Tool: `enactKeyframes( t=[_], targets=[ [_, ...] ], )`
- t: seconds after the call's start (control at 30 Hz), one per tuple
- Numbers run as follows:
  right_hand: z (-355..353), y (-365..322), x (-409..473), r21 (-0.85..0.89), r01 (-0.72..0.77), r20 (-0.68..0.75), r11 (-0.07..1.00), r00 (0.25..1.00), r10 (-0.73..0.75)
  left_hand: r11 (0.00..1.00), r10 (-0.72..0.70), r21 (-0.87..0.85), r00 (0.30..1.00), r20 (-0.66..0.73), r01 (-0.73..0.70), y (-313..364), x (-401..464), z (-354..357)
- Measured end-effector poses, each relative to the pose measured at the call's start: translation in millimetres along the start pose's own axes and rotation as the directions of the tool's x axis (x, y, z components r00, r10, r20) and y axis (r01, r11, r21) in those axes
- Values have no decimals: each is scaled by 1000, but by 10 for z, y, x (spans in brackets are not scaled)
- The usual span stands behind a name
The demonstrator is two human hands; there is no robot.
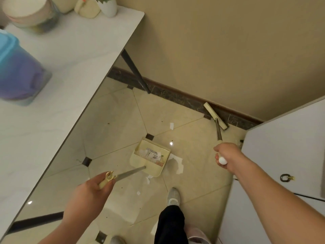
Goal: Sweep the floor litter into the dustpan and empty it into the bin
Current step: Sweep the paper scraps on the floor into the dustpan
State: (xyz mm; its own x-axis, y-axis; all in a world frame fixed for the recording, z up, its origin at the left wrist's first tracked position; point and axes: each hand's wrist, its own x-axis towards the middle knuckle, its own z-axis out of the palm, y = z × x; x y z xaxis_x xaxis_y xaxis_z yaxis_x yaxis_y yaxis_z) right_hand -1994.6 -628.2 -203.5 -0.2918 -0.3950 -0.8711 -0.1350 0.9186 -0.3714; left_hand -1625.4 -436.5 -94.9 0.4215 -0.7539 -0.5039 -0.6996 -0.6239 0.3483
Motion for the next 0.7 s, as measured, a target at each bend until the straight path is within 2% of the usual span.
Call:
enactKeyframes(
  t=[0.2, 0.33, 0.5, 0.6, 0.7],
  targets=[
    [479, -317, 75, -251, 47, 61, 967, 998, -33, 999, -37, 18, 998, -52, 38, -60, -81, -54],
    [887, -10, -251, -344, 35, 134, 938, 991, 13, 999, -51, 13, 998, -41, 52, -213, -107, -102],
    [950, 439, -674, -425, 27, 222, 905, 972, 76, 998, -67, -19, 997, -42, 66, -446, -59, -219],
    [854, 410, -913, -367, -7, 221, 930, 971, 94, 996, -72, -49, 996, -45, 70, -571, 17, -327],
    [859, 259, -1196, -290, 26, 209, 957, 977, 36, 998, -43, -54, 997, -71, 39, -753, 130, -470]
  ],
)
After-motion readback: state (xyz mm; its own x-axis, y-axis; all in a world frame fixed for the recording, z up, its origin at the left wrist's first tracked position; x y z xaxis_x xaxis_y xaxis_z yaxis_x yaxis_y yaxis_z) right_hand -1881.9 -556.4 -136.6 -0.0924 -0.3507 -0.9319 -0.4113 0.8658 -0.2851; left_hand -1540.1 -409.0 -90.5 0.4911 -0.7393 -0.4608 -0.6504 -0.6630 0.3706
